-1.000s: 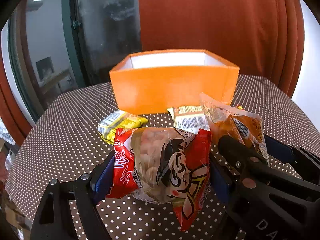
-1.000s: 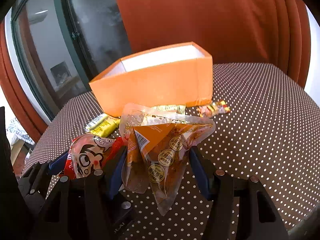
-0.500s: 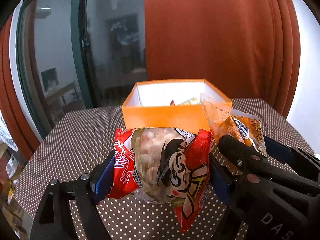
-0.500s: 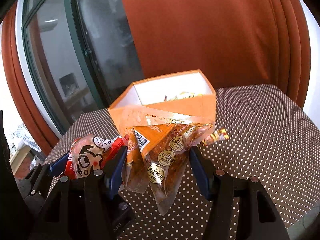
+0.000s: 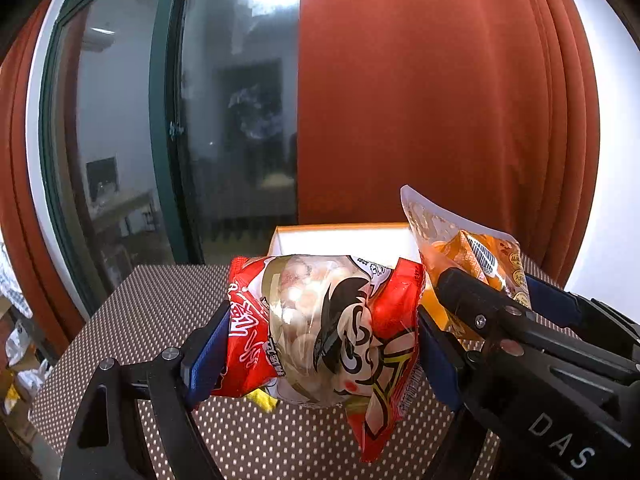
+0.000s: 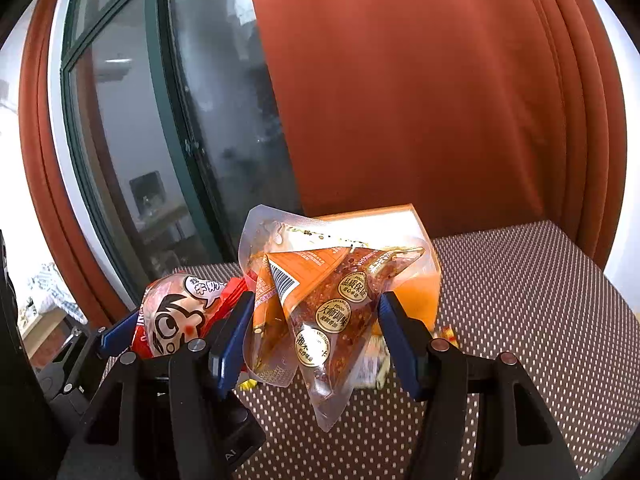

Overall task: Organize snacks
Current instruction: 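Lift both bags and carry them over the orange box, then lower both bags into the orange box and open both tools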

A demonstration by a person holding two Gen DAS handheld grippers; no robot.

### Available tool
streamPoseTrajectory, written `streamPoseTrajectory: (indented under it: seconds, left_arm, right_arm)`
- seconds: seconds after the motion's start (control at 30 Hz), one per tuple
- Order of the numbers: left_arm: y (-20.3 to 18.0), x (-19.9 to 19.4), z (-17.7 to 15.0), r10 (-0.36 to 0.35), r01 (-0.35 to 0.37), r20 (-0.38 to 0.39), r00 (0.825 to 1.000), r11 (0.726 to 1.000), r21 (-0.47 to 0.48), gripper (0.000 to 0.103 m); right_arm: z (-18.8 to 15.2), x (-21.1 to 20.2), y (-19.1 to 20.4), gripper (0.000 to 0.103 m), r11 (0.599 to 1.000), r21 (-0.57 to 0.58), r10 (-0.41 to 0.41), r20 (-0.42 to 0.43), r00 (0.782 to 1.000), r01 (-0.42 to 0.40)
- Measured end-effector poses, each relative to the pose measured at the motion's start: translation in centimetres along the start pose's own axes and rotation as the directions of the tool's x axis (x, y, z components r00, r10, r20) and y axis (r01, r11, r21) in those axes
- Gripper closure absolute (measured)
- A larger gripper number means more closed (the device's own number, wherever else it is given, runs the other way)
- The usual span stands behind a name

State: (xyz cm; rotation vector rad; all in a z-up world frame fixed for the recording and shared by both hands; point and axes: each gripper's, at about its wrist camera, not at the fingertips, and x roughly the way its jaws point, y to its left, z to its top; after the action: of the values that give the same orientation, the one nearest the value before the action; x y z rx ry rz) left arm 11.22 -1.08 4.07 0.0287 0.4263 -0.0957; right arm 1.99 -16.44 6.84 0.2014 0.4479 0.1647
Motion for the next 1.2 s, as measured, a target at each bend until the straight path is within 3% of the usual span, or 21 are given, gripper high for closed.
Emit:
streamPoseTrajectory:
  seconds: [0.27, 0.9, 1.2]
  left_arm:
    - [-0.1, 2.1, 3.2, -0.003, 0.003, 0.048, 0.999, 1.000, -0.009, 0.018]
    - [-0.1, 2.8, 3.1, 0.029, -0.028, 0.080, 0.996, 0.999, -0.015, 0.018]
    - [-0.3, 9.0, 2.5, 0.028, -0.027, 0.027, 0.999, 0.999, -0.037, 0.018]
  right_arm:
    - [3.2, 2.2, -0.1, 0.039, 1.000, -0.025, -0.012, 0.057, 0.998, 0.013]
    - [6.9, 12.5, -3.1, 0.039, 0.999, -0.014, -0.029, 0.099, 0.995, 0.030]
    - [7.8, 17.7, -4.1, 0.039, 0.999, -0.007, -0.045, 0.085, 0.995, 0.045]
